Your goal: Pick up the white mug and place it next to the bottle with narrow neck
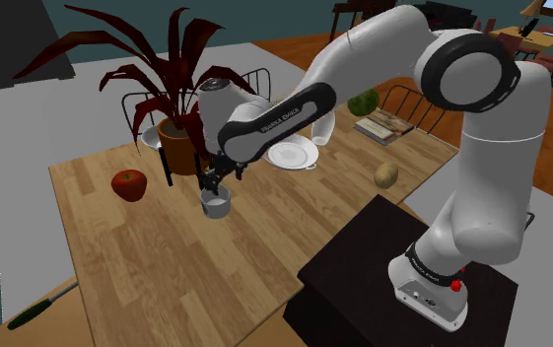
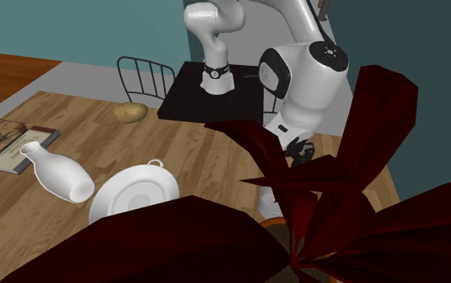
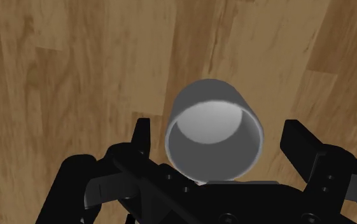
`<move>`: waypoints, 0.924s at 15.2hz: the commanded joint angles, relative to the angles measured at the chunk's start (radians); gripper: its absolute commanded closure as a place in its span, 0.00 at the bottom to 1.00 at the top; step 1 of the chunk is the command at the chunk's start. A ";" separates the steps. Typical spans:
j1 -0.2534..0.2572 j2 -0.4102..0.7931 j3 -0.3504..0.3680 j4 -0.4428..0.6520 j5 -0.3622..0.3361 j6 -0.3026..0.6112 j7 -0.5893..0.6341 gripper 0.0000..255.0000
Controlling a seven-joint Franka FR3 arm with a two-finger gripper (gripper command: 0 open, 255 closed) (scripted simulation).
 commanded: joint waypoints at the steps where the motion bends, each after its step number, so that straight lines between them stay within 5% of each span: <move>1: 0.022 0.079 -0.008 0.069 -0.021 0.008 0.017 0.00; 7: 0.098 0.324 -0.030 0.347 -0.060 -0.028 0.044 0.00; 14: 0.106 0.386 -0.043 0.364 -0.073 0.018 0.051 0.00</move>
